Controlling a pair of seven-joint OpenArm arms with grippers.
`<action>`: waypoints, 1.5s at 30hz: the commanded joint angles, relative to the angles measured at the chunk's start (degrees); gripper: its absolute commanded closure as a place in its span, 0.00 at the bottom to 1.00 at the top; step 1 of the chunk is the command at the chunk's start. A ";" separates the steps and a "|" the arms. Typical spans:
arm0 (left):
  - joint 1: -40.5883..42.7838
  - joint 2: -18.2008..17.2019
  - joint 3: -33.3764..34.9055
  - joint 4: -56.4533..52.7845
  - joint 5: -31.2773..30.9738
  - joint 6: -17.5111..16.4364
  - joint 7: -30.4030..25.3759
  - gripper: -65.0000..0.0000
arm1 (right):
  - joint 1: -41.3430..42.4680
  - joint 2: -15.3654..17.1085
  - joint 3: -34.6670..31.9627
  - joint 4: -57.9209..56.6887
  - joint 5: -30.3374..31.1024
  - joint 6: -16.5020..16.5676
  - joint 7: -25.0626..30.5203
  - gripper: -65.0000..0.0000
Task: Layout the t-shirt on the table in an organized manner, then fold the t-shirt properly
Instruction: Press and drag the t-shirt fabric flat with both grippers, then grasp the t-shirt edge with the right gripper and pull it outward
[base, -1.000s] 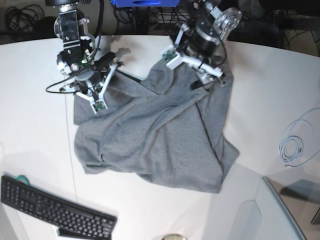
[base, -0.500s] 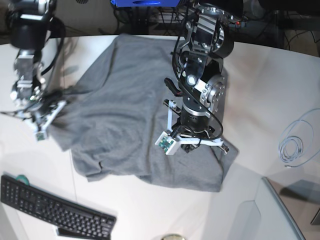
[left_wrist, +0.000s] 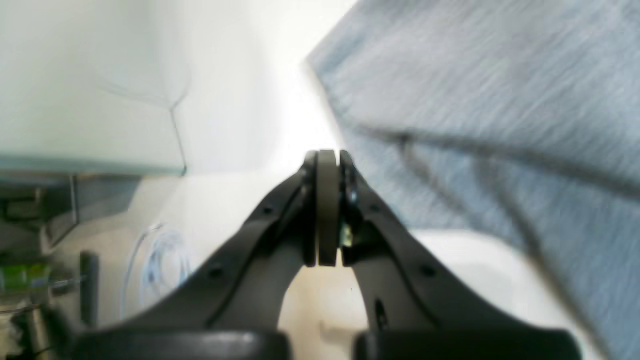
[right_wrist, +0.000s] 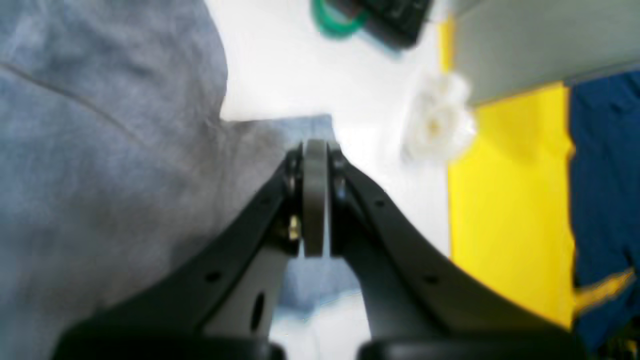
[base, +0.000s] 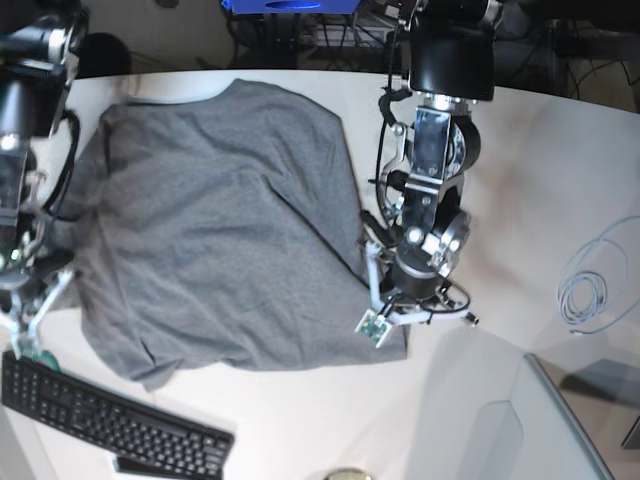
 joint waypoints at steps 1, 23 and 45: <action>-2.98 0.36 0.48 -0.68 -2.15 0.67 -1.19 1.00 | -2.34 -2.17 -0.25 4.67 0.74 2.94 -0.66 0.99; -8.51 -5.96 0.04 -26.52 -8.92 7.62 -10.95 1.00 | -12.89 -10.87 -1.31 -5.88 0.66 9.44 -1.54 1.00; 21.55 -17.04 -40.13 4.95 -22.28 -0.12 -11.04 1.00 | -20.54 -10.17 -16.43 21.37 0.66 9.44 0.22 0.61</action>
